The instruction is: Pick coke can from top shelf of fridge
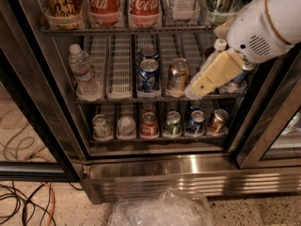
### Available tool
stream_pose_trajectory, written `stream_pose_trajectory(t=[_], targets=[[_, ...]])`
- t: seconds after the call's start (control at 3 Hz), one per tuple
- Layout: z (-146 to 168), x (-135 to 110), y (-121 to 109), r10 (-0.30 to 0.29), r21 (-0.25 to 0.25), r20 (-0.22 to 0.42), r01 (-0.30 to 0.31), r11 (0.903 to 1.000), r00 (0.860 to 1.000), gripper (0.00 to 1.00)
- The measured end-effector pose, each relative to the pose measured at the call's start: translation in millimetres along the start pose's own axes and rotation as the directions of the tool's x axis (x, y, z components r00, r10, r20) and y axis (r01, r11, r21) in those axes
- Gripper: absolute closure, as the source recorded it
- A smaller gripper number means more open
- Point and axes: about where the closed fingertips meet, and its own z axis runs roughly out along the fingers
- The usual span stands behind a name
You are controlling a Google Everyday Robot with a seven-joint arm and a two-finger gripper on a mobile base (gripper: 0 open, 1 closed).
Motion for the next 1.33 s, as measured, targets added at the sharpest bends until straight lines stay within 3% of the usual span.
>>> stream_pose_trajectory(t=[0.33,0.67,1.0,1.33], targets=[[-3,-17,-9,0.003,0.041,0.058,-0.006,0.9991,0.998,0.00],[-3,-17,-9,0.003,0.041,0.058,-0.006,0.9991,0.998,0.00],[1,-28,0,0.028,0.056,0.087,-0.033,0.9979,0.996,0.00],[1,-57,30,0.081,0.097,0.167,-0.098,0.9905,0.983,0.00]])
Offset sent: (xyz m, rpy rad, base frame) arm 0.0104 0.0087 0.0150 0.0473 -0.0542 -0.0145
